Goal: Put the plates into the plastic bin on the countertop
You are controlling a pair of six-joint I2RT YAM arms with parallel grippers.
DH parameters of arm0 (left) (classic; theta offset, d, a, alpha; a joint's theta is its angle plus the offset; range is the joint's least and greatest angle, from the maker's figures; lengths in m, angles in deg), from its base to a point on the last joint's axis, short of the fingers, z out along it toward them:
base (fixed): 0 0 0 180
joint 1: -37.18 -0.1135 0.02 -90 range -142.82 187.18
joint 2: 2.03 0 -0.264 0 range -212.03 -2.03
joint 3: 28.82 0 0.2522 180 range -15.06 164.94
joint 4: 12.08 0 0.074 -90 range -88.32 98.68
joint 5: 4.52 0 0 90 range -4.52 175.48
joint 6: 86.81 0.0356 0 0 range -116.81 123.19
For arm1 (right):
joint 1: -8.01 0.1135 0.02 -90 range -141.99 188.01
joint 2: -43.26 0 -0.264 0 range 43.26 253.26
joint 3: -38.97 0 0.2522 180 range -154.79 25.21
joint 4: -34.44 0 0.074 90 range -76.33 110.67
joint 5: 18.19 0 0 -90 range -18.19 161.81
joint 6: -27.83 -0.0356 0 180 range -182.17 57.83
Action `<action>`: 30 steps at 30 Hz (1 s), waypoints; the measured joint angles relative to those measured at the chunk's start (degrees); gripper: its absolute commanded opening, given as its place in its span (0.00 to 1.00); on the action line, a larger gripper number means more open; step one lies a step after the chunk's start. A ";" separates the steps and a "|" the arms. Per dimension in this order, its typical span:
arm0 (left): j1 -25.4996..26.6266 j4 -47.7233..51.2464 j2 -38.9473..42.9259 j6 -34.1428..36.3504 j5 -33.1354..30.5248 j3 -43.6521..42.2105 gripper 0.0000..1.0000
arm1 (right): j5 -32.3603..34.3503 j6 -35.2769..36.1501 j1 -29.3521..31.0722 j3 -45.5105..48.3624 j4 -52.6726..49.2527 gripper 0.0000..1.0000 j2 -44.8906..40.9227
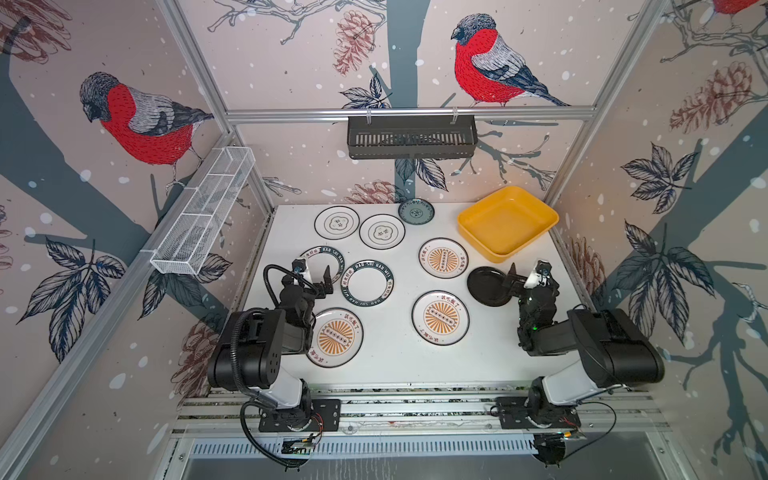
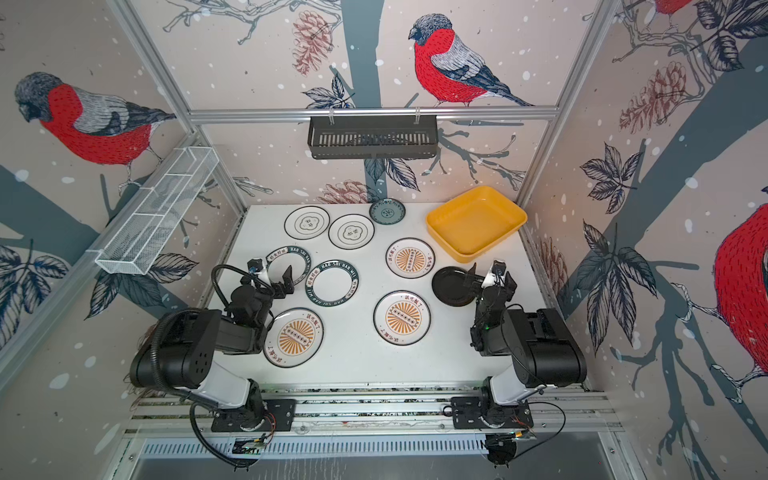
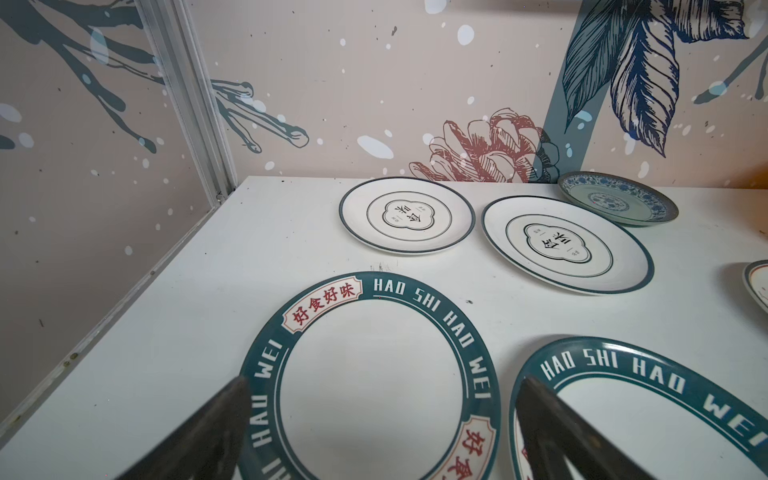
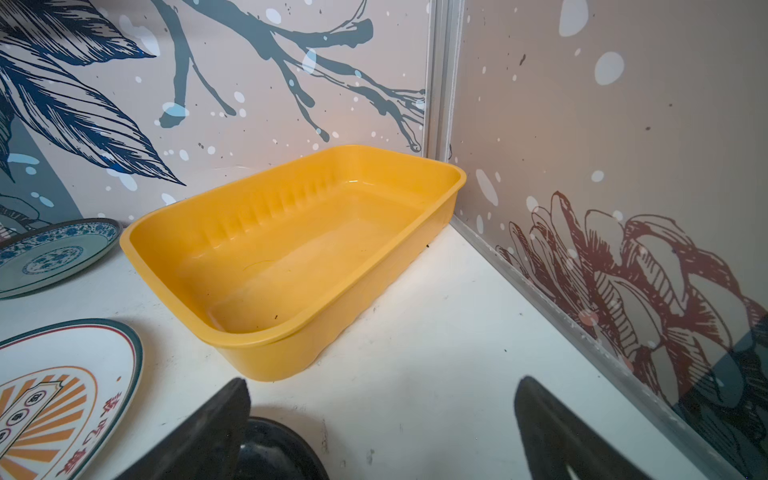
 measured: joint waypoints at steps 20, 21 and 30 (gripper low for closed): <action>0.02 0.00 0.04 0.02 0.59 -0.04 0.99 | 0.00 0.00 0.00 0.00 0.00 1.00 0.00; 0.02 0.00 0.04 0.02 0.59 -0.04 0.99 | 0.00 0.00 0.00 0.00 0.00 1.00 0.00; 0.02 0.00 0.04 0.02 0.59 -0.04 0.99 | 0.00 0.00 0.04 0.04 0.00 1.00 0.00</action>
